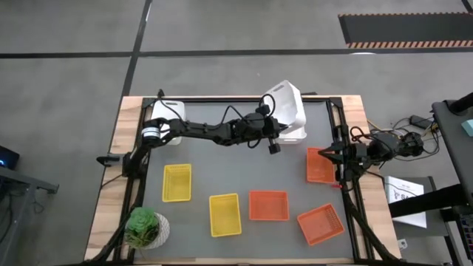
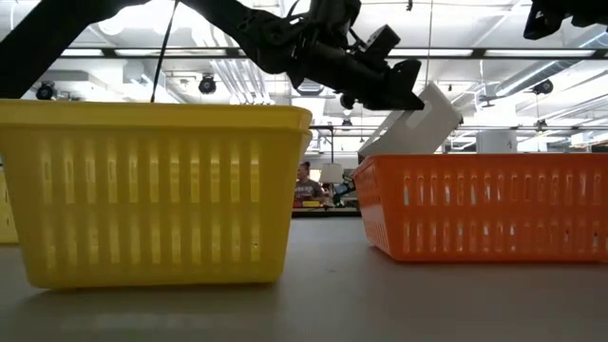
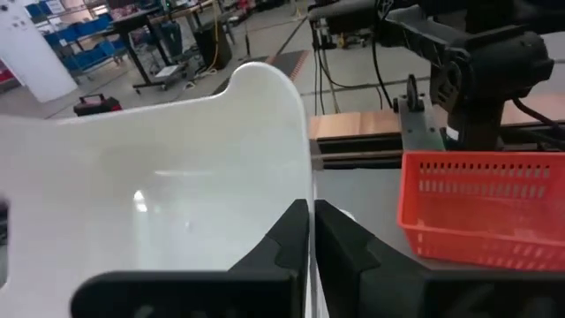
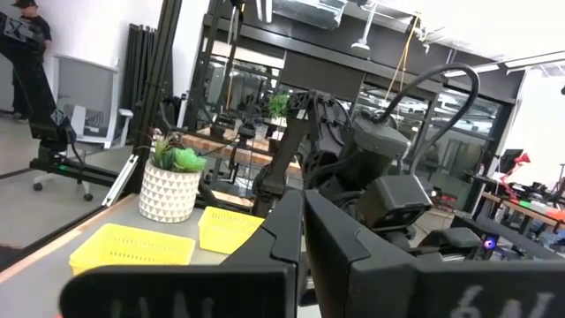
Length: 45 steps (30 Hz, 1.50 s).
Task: Stack baskets by color
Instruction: Stack the middle white bin on top top of the right white bin, then stack the top orange bin on top of the middle orange bin
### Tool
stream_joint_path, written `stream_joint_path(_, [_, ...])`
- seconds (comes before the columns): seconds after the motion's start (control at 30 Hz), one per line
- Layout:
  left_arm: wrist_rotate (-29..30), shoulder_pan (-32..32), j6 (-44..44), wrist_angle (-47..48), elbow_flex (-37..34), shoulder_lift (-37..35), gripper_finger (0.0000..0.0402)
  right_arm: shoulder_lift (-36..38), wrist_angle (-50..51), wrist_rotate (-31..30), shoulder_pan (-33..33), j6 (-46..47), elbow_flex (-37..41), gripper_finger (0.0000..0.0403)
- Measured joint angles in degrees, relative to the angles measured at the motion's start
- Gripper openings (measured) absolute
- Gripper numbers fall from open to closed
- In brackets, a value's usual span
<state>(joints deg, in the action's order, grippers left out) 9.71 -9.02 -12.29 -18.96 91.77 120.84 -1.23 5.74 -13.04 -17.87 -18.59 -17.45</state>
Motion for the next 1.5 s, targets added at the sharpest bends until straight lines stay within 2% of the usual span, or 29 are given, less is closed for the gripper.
stream_joint_path(0.53, [-2.0, -0.1, 1.5, -0.3, 0.0, 2.1, 0.0004, 0.0, 0.0, 0.0, 0.0, 0.2, 0.0, 0.0009])
stream_joint_path(0.9, [-1.9, -0.2, 1.5, -0.7, 0.1, 2.0, 0.0101, 0.0, 0.0, 0.0, 0.0, 0.0, 0.0, 0.0009])
stream_joint_path(1.07, [-1.9, -0.1, 1.4, 0.6, 0.1, 1.1, 0.0124, 0.0, 0.0, -0.4, 0.0, -0.1, 0.0, 0.0009])
stream_joint_path(1.2, [-2.0, 0.6, 0.2, 3.5, 0.2, -2.0, 0.0125, 0.0, 0.0, -0.5, 0.0, -0.1, 0.0, 0.0009])
stream_joint_path(1.5, [-2.0, 4.4, -4.6, 19.2, -0.4, -11.0, 0.0125, 0.0, 0.0, -0.6, 0.0, -0.5, 0.0, 0.0009])
